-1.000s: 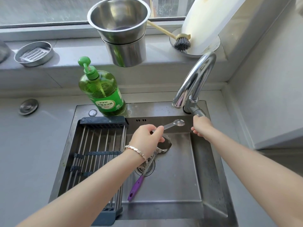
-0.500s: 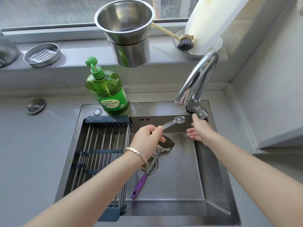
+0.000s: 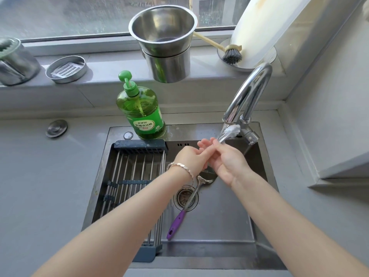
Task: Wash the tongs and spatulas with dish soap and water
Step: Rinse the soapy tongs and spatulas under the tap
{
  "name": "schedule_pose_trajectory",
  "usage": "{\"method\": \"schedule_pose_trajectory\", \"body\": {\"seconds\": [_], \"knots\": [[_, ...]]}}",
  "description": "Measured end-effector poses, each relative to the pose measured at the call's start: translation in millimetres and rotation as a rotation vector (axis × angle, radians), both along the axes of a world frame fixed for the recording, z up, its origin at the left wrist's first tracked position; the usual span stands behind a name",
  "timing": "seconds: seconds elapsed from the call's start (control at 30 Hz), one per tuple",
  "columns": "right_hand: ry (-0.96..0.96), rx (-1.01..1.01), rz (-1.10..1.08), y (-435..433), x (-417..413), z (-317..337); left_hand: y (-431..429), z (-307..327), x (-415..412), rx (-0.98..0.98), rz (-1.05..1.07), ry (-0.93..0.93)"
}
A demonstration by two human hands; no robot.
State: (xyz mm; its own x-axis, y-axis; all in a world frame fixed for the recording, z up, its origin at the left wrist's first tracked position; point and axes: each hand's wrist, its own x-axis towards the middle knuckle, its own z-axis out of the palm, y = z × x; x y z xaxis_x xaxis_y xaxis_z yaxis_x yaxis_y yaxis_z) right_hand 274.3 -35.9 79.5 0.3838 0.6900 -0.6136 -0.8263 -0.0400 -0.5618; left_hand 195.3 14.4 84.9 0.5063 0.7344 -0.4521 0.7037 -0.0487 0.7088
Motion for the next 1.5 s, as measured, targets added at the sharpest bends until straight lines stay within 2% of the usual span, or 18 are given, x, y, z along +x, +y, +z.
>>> {"method": "schedule_pose_trajectory", "body": {"seconds": [0.07,0.13,0.3,0.37,0.47,0.57,0.67,0.77,0.87,0.93,1.03,1.13,1.23,1.37,1.5], "knots": [[0.085,0.045,-0.062,-4,6,1,1,3,11,0.040,-0.038,0.046],[0.169,0.103,-0.145,-10,14,2,0,6,20,0.035,-0.096,0.009],[0.120,0.069,-0.191,-22,29,6,-2,-8,12,-0.309,-0.308,-0.233],[0.126,0.060,-0.171,-22,29,6,-2,-12,4,-0.351,-0.361,-0.250],[0.140,0.099,-0.115,-17,20,7,-1,-4,-1,-0.184,-0.268,-0.220],[0.028,0.112,-0.010,-9,2,5,0,0,-9,0.016,-0.081,-0.136],[-0.071,0.072,0.039,-3,-15,1,0,-4,-25,0.067,-0.051,-0.096],[-0.027,-0.006,-0.022,3,-15,2,-6,-7,-42,0.160,-0.087,-0.079],[0.119,0.054,-0.159,7,-5,-1,-10,-12,-57,0.254,-0.085,-0.016],[0.137,0.095,-0.190,7,-6,-5,-12,-15,-64,0.225,-0.069,-0.011],[0.030,0.074,-0.073,0,-17,-11,-16,-16,-68,0.164,-0.047,-0.037],[-0.070,-0.104,0.031,-5,-10,-6,-20,-14,-72,0.125,-0.075,-0.041],[-0.070,-0.238,0.005,-6,0,-5,-23,-10,-70,0.114,-0.077,-0.030],[-0.058,-0.102,0.096,-6,-15,-9,-22,-7,-67,0.095,-0.027,-0.023],[-0.142,-0.191,0.135,-1,-13,-1,-23,-5,-67,0.065,-0.043,-0.036]]}}
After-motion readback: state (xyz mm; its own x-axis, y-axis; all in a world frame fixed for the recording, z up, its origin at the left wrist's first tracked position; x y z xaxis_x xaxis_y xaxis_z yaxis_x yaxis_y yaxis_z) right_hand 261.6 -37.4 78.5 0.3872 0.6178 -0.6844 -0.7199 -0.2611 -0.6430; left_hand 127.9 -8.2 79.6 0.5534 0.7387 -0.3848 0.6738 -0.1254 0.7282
